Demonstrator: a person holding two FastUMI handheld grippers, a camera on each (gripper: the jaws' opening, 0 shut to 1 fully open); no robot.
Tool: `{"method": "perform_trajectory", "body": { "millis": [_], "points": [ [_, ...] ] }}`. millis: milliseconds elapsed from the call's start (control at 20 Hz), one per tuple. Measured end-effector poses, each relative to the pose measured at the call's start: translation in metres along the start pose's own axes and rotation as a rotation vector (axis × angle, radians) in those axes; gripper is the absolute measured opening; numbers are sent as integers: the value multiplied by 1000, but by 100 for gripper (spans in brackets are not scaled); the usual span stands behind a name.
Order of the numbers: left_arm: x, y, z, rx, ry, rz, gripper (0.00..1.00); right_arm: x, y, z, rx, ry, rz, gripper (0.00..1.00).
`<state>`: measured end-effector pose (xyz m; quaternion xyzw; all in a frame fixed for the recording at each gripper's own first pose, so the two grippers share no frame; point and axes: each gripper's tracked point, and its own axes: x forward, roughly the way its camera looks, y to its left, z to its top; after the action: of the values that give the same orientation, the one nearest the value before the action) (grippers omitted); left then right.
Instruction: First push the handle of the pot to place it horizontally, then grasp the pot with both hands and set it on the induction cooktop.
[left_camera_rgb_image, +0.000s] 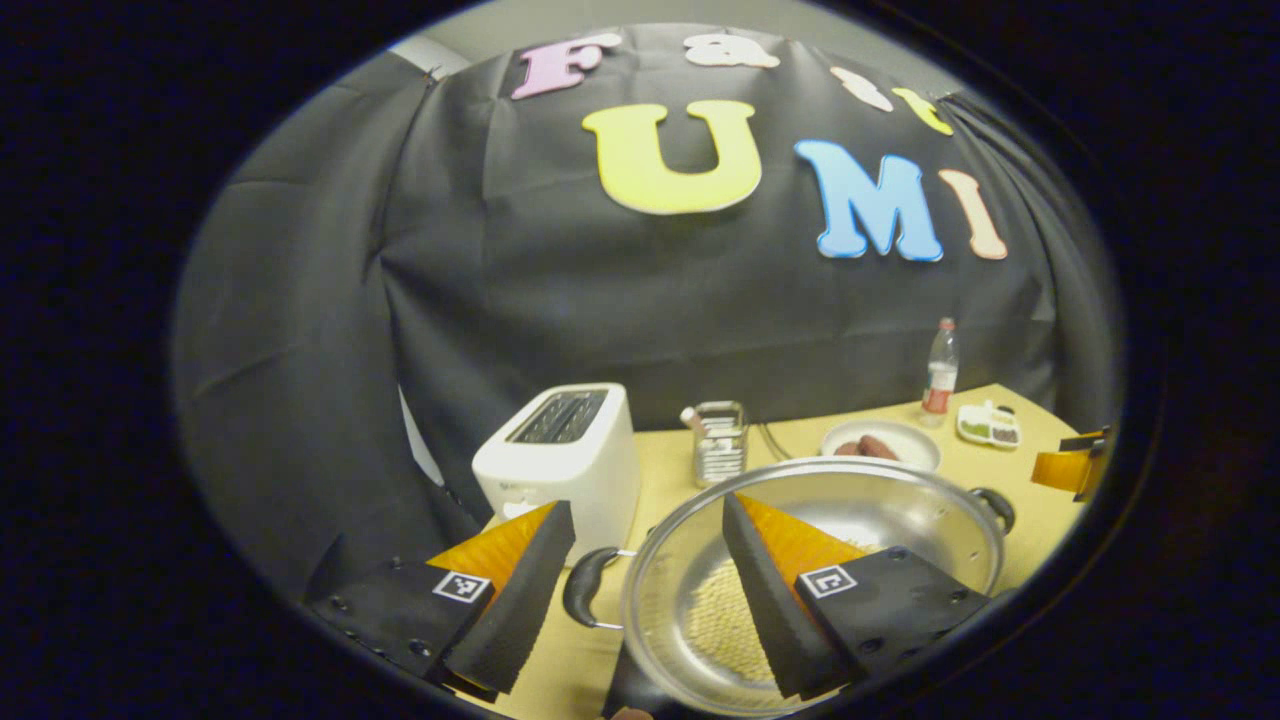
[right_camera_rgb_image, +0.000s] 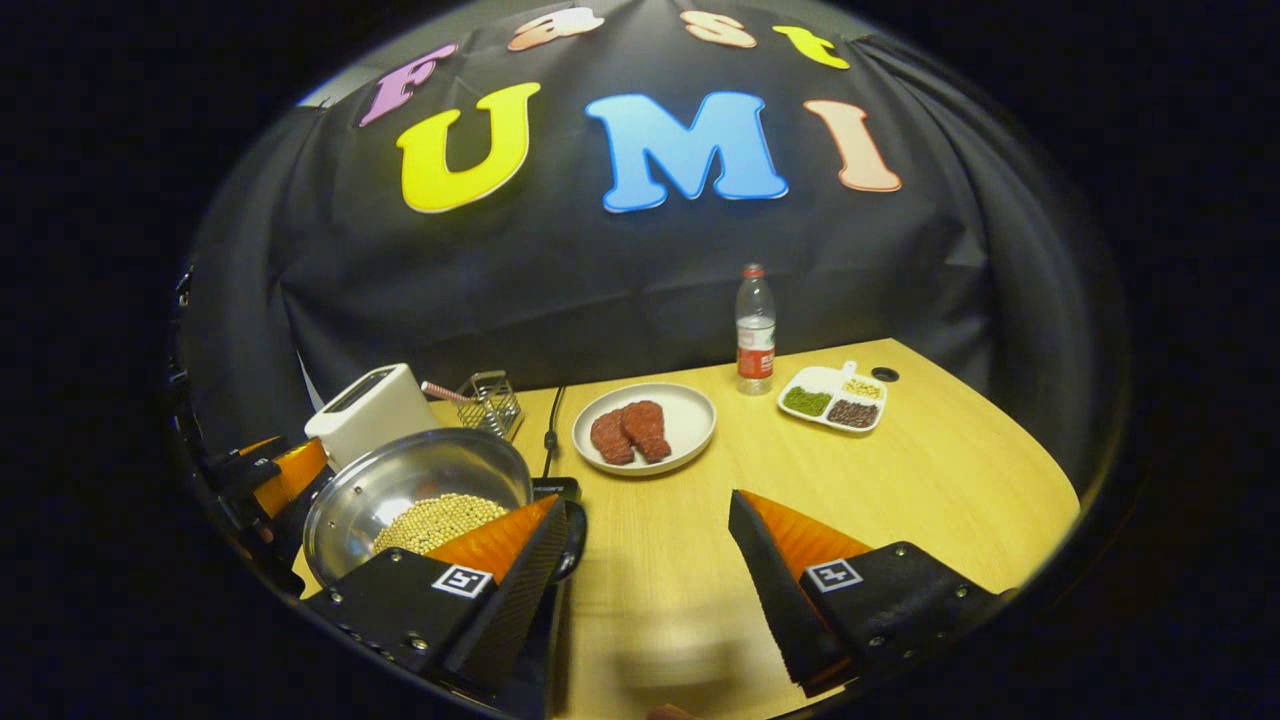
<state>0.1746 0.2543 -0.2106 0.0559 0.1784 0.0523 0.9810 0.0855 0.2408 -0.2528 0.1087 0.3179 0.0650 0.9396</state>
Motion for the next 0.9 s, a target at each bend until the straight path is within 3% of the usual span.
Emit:
{"method": "perform_trajectory", "body": {
  "millis": [150, 200, 400, 450, 700, 800, 850, 900],
  "points": [
    [-38, -58, 35, -29, -71, -46, 100, -33, -51, 7, 45, -48, -9, 98],
    [-53, -76, 43, -32, -89, -55, 96, -44, -69, 4, 49, -54, -9, 98],
    [-125, -148, 50, -35, -126, -87, 96, -95, -121, 8, -40, -138, 19, 99],
    [-144, -165, 42, -32, -116, -88, 93, -108, -130, 10, -74, -170, 26, 98],
    [-233, -243, 36, -8, -154, -133, 96, -183, -160, 10, -259, -297, 68, 98],
    [-263, -266, 45, 28, -194, -165, 99, -214, -164, 14, -282, -351, 74, 98],
    [-279, -273, 51, 39, -222, -185, 93, -228, -163, 20, -281, -387, 76, 98],
    [-293, -280, 58, 42, -245, -204, 97, -242, -163, 22, -276, -419, 70, 98]
  ]
}}
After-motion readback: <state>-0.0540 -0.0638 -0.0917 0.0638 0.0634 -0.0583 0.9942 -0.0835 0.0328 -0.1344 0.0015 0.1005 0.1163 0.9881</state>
